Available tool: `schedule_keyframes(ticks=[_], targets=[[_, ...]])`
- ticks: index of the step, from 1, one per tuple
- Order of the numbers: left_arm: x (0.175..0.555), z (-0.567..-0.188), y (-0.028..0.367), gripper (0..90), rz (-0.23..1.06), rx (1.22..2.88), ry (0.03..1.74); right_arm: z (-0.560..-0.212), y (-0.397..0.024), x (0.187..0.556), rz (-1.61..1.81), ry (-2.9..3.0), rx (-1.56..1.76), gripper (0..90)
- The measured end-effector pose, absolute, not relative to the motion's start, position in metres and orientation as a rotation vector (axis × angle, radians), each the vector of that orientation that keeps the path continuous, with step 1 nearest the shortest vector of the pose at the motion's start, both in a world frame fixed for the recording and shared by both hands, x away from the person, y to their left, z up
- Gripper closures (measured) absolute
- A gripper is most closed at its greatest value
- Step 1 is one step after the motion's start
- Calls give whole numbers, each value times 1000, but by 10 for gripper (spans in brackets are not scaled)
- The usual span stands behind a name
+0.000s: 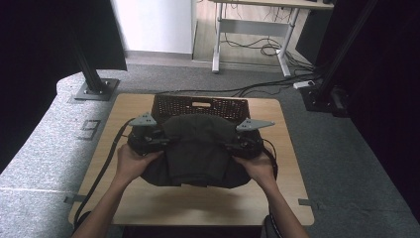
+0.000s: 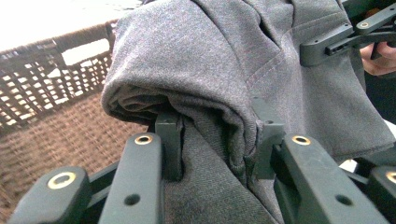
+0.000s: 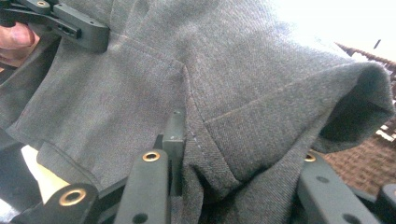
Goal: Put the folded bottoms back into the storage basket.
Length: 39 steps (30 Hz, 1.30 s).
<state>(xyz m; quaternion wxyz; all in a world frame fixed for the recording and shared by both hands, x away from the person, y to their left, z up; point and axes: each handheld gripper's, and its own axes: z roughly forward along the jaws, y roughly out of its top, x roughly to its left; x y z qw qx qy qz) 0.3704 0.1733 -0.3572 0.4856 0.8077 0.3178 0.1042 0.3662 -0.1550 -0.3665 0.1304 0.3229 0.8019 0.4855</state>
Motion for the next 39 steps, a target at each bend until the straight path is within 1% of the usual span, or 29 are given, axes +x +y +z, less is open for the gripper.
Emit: schedule_keyframes(ticks=[5, 12, 15, 23, 24, 31, 39], targets=[[382, -346, 173, 637, 273, 1962, 773, -353, -153, 381, 1404, 2310, 935, 636], [400, -332, 171, 637, 306, 1964, 776, -343, -151, 395, 1394, 2287, 937, 636], [410, -326, 171, 637, 322, 1960, 775, -336, -150, 407, 1385, 2272, 936, 636], [429, -317, 167, 637, 357, 1956, 772, -328, -149, 427, 1369, 2242, 945, 636], [432, -317, 167, 637, 361, 1957, 771, -328, -149, 433, 1365, 2234, 951, 636], [450, -317, 163, 637, 380, 1958, 767, -328, -148, 448, 1346, 2214, 959, 636], [473, -329, 166, 637, 385, 1945, 768, -334, -143, 469, 1311, 2195, 966, 636]])
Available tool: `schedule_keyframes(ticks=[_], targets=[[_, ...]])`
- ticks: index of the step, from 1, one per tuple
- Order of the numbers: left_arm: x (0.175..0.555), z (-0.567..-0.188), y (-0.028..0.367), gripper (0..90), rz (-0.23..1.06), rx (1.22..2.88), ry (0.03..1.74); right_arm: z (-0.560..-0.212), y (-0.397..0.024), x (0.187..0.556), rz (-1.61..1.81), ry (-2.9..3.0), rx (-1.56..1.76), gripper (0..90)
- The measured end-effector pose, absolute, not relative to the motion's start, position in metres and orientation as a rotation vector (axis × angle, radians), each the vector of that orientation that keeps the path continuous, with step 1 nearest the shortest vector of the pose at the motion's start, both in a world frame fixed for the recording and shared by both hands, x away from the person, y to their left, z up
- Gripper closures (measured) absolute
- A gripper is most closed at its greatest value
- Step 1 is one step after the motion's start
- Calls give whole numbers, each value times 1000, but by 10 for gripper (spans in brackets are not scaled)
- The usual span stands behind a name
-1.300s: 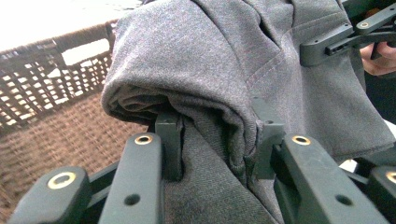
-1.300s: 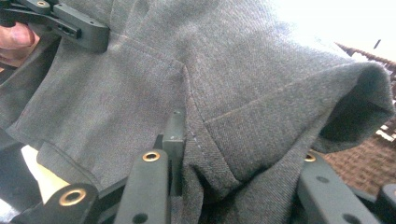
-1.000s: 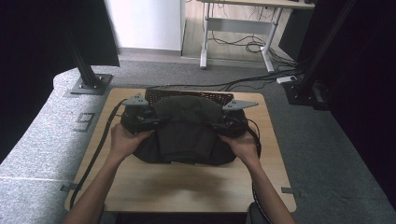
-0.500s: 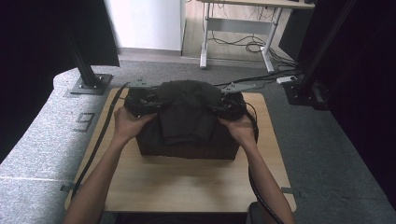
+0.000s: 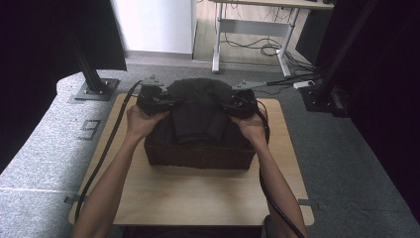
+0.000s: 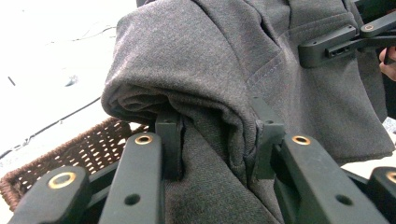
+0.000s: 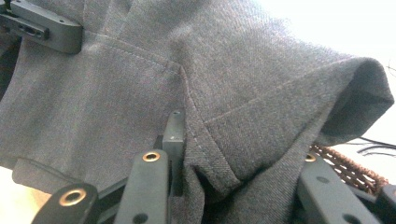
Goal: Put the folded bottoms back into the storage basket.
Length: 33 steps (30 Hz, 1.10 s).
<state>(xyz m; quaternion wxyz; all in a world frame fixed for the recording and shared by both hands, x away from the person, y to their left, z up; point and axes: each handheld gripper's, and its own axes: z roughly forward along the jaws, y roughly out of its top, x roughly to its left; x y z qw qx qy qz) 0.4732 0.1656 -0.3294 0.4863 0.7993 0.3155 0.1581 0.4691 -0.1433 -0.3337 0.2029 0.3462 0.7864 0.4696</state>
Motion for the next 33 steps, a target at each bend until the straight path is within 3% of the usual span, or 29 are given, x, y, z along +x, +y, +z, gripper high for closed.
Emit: schedule_keyframes(ticks=[23, 33], targets=[[504, -405, 177, 635, 332, 2014, 882, -408, -123, 504, 1240, 2288, 1091, 635], [516, -424, 148, 634, 281, 2061, 874, -425, -141, 503, 1182, 2296, 1190, 634]])
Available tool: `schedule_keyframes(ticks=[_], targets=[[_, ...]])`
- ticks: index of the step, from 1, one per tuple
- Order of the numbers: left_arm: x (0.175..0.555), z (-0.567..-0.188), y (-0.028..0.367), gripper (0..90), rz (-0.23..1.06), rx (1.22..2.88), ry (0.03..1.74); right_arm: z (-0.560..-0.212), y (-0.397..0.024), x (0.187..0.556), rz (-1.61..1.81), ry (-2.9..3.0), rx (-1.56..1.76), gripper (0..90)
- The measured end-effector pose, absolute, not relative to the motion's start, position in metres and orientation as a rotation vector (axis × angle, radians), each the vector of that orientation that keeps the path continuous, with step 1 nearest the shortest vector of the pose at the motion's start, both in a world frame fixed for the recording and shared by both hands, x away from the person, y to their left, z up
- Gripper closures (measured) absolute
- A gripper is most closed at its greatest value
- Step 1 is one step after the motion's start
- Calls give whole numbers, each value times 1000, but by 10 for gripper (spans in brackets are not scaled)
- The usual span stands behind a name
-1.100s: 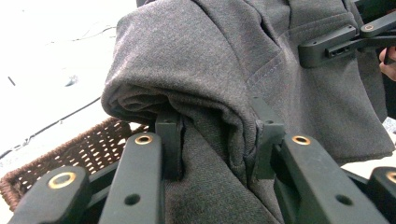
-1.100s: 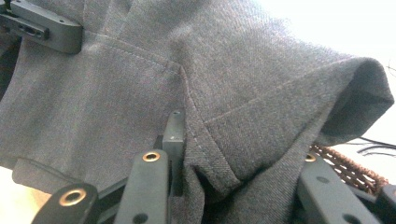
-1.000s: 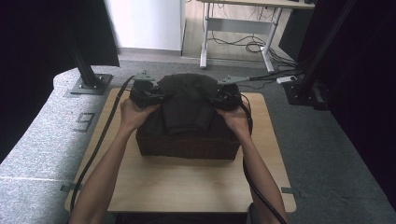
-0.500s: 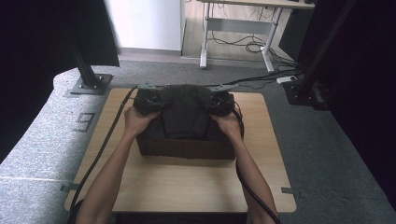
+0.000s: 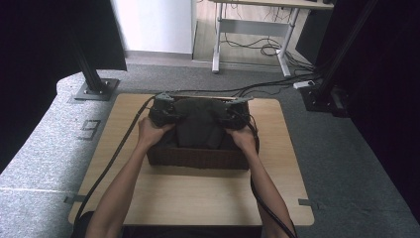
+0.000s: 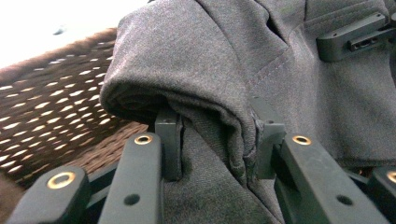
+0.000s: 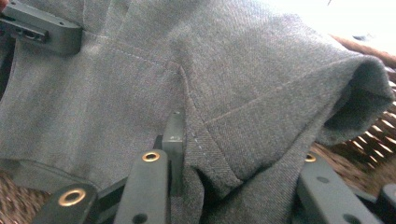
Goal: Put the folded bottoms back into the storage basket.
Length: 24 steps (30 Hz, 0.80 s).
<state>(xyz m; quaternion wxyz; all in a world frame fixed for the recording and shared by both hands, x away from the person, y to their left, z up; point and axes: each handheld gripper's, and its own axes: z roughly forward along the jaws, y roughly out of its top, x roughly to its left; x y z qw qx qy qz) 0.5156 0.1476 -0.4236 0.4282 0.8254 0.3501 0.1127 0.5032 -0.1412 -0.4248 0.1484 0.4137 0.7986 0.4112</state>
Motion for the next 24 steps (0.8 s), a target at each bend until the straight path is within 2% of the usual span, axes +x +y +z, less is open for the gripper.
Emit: schedule_keyframes(ticks=[7, 12, 17, 20, 22, 23, 24], targets=[[518, -428, 134, 631, 262, 2091, 890, -427, -157, 504, 1136, 2301, 1238, 632], [515, -425, 150, 624, 304, 2153, 941, -433, -137, 510, 1147, 2340, 1233, 628], [518, -430, 156, 617, 291, 2179, 982, -439, -125, 513, 1121, 2372, 1235, 623], [520, -431, 149, 591, 328, 2211, 990, -440, -125, 517, 1096, 2379, 1270, 610], [521, -432, 146, 544, 360, 2226, 1012, -442, -128, 520, 1080, 2374, 1305, 585], [523, -433, 144, 532, 392, 2243, 1034, -444, -130, 523, 1042, 2371, 1312, 538], [523, -433, 144, 532, 421, 2247, 1044, -444, -130, 523, 1042, 2371, 1312, 538]])
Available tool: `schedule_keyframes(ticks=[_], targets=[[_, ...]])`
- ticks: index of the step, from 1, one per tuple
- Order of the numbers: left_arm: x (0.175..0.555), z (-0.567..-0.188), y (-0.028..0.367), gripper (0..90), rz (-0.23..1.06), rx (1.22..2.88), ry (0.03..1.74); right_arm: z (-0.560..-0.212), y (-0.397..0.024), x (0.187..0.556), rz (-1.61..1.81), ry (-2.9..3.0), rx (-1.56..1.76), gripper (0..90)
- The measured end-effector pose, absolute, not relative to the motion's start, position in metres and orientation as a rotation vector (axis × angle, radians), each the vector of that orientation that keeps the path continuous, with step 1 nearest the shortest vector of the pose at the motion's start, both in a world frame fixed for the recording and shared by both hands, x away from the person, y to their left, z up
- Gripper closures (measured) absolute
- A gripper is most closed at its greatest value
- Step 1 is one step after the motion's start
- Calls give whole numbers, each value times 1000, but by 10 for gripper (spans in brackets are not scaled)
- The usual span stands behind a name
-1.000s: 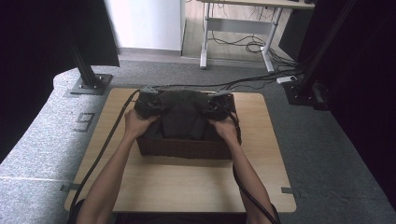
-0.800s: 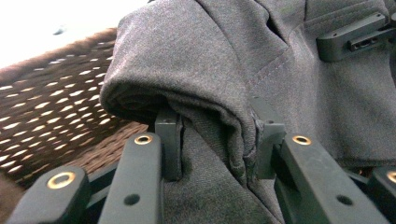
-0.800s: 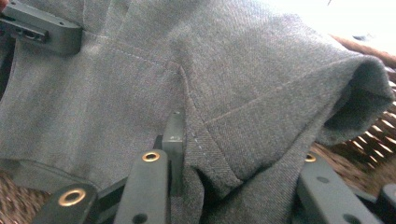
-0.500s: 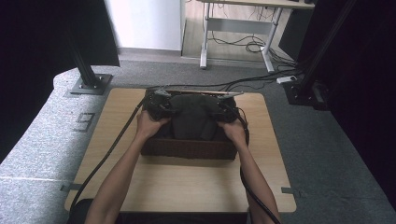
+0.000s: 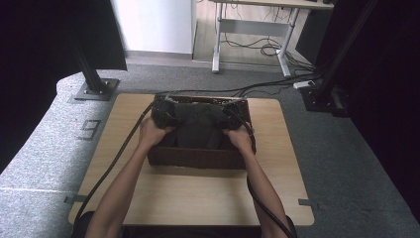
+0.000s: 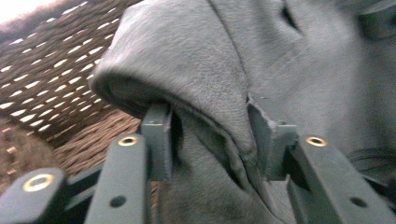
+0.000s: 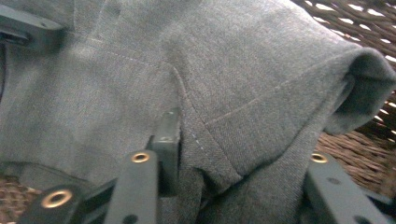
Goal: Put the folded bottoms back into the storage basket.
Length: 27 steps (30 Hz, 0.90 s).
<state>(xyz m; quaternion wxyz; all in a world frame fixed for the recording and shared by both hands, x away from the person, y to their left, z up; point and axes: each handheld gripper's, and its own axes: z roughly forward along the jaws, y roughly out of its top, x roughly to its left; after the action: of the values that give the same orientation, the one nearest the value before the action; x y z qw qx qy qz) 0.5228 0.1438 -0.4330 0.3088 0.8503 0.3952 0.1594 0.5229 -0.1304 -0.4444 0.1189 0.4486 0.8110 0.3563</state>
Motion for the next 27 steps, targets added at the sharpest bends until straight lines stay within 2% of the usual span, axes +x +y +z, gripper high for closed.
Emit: schedule_keyframes(ticks=[3, 4, 15, 18, 19, 21, 24, 27], targets=[[522, -430, 145, 468, 436, 2228, 1050, -449, -135, 528, 977, 2322, 1341, 409], [520, -429, 146, 462, 448, 2240, 1041, -450, -139, 531, 950, 2284, 1346, 317], [518, -429, 146, 357, 428, 2234, 1035, -437, -141, 525, 1016, 2272, 1251, 261], [516, -429, 145, 254, 402, 2230, 1026, -437, -141, 521, 1052, 2288, 1236, 194], [515, -428, 146, 254, 400, 2229, 1022, -437, -141, 521, 1052, 2288, 1236, 194], [512, -425, 147, 197, 404, 2222, 1020, -436, -141, 518, 1063, 2294, 1228, 137], [507, -421, 149, 141, 434, 2210, 1018, -431, -143, 511, 1089, 2295, 1204, 116], [501, -416, 155, 96, 415, 2195, 1008, -427, -145, 505, 1099, 2295, 1186, 0]])
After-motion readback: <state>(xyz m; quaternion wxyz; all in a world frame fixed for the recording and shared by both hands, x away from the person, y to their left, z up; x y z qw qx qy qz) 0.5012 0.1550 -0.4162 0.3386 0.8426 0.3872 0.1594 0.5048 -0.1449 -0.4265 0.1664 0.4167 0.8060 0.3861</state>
